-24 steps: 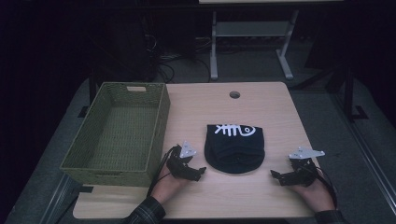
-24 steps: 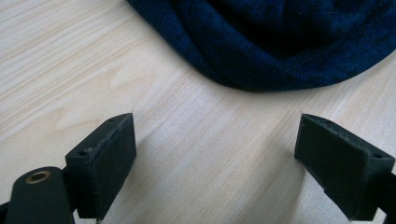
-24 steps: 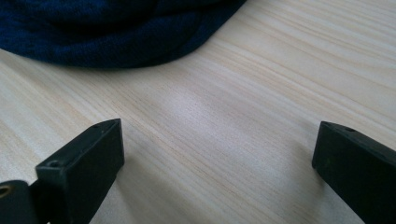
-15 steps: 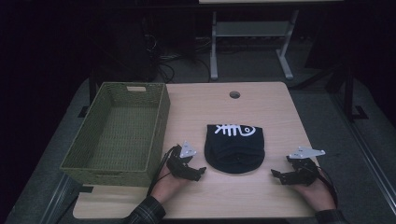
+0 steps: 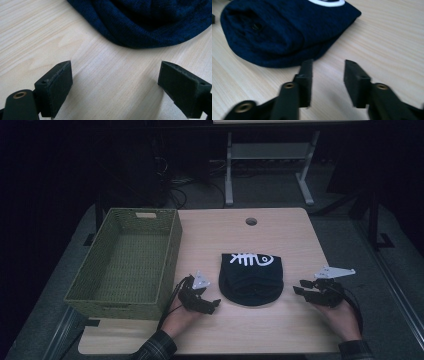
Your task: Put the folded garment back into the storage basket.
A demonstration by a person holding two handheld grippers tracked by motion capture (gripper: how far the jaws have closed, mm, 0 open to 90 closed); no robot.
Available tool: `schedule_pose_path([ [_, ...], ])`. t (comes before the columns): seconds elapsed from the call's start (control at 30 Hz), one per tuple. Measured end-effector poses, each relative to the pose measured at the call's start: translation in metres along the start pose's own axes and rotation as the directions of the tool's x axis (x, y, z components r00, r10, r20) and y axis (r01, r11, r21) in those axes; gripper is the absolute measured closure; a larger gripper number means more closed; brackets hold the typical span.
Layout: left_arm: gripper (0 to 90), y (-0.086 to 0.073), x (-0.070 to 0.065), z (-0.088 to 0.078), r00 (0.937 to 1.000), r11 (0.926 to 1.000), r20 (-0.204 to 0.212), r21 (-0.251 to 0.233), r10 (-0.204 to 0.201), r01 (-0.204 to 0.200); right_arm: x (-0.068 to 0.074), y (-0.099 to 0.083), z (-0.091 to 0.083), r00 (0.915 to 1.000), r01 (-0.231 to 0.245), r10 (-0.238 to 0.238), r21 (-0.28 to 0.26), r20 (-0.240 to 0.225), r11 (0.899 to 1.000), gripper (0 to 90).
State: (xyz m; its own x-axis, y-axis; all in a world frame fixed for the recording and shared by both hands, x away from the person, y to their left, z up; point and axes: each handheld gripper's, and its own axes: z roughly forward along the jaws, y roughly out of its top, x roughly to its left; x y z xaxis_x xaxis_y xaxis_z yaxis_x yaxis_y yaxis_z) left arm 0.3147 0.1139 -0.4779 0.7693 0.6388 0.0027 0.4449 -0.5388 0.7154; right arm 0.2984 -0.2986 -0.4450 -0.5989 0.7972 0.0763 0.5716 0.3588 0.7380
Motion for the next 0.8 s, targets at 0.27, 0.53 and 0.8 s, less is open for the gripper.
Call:
schedule_pose_path([
  [0.27, 11.2, 0.000, 0.000, 0.001, 1.0000, 1.0000, -0.002, -0.003, 0.007, -0.007, -0.009, 0.022, 0.008, 0.9991, 0.011, -0.012, -0.025, -0.041, 1.000, 88.1],
  [0.53, 10.8, 0.001, 0.000, 0.001, 1.0000, 1.0000, 0.002, 0.002, 0.003, -0.003, -0.016, 0.043, 0.020, 0.9988, 0.019, -0.020, -0.043, -0.046, 0.999, 89.9],
  [0.8, 10.8, 0.001, 0.000, 0.001, 1.0000, 1.0000, 0.003, -0.006, 0.001, -0.001, -0.022, 0.060, 0.036, 0.9986, 0.019, -0.019, -0.008, -0.049, 1.000, 89.9],
])
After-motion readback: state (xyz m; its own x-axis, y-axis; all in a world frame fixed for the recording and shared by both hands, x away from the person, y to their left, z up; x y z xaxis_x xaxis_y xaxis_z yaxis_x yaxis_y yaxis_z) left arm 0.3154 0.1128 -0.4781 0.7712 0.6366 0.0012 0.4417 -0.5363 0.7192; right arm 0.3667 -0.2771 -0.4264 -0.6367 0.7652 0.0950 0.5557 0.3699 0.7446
